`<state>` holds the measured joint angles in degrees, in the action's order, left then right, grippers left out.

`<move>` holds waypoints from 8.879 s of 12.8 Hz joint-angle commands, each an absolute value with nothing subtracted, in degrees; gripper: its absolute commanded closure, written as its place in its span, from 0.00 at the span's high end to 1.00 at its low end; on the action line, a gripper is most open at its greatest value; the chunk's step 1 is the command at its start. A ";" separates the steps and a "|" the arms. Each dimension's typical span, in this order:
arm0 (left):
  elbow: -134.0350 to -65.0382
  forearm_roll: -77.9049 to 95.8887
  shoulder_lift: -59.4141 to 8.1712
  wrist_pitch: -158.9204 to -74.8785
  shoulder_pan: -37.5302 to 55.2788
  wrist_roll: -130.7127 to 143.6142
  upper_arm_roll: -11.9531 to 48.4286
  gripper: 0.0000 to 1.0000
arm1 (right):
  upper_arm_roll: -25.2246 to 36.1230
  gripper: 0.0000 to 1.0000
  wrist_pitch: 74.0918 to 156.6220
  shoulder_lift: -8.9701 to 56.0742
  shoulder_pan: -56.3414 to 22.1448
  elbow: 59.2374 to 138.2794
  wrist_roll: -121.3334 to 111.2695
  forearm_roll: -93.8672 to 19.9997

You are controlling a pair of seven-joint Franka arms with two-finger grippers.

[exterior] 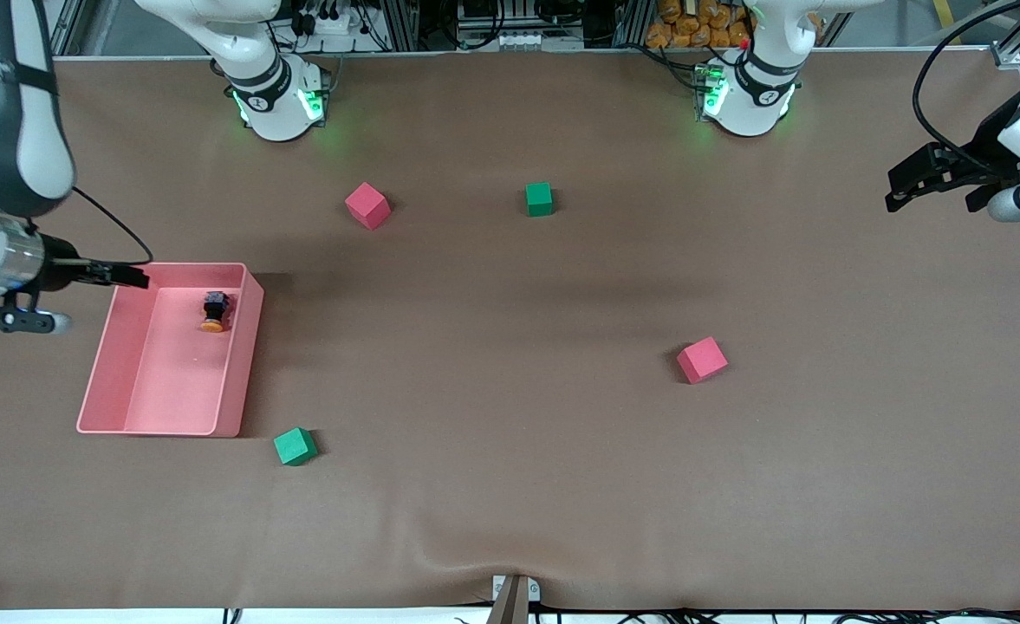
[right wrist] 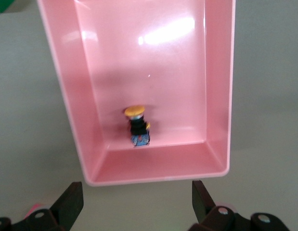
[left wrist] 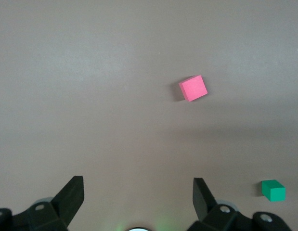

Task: Place and upright button with both arms
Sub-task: 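Reach the right gripper into the pink tray above the yellow button, then lower the right gripper around the button body and close it, then lift the button out of the tray with the right gripper, then carry the button to mid-table and set it upright with the right gripper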

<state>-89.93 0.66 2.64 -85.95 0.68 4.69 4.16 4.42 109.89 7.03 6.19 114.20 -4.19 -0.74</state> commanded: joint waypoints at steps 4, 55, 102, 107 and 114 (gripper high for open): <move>-88.51 0.26 2.02 -84.73 0.44 3.69 4.31 1.00 | 4.04 1.00 125.31 9.04 7.03 124.97 -5.10 -0.18; -88.51 0.35 1.76 -84.73 0.35 3.60 4.04 1.00 | 3.78 1.00 140.81 22.76 2.28 132.01 -2.72 -0.61; -88.51 0.44 1.76 -84.73 0.35 3.25 4.04 1.00 | 3.60 0.00 118.92 32.07 -41.20 86.50 37.05 -0.53; -88.51 0.44 1.76 -84.73 0.35 3.25 4.04 1.00 | 3.60 0.00 122.15 41.46 -49.47 78.85 52.36 -0.70; -88.51 0.44 1.84 -84.73 0.26 3.25 4.04 1.00 | 3.60 0.00 132.36 47.81 -52.21 78.40 42.74 -0.26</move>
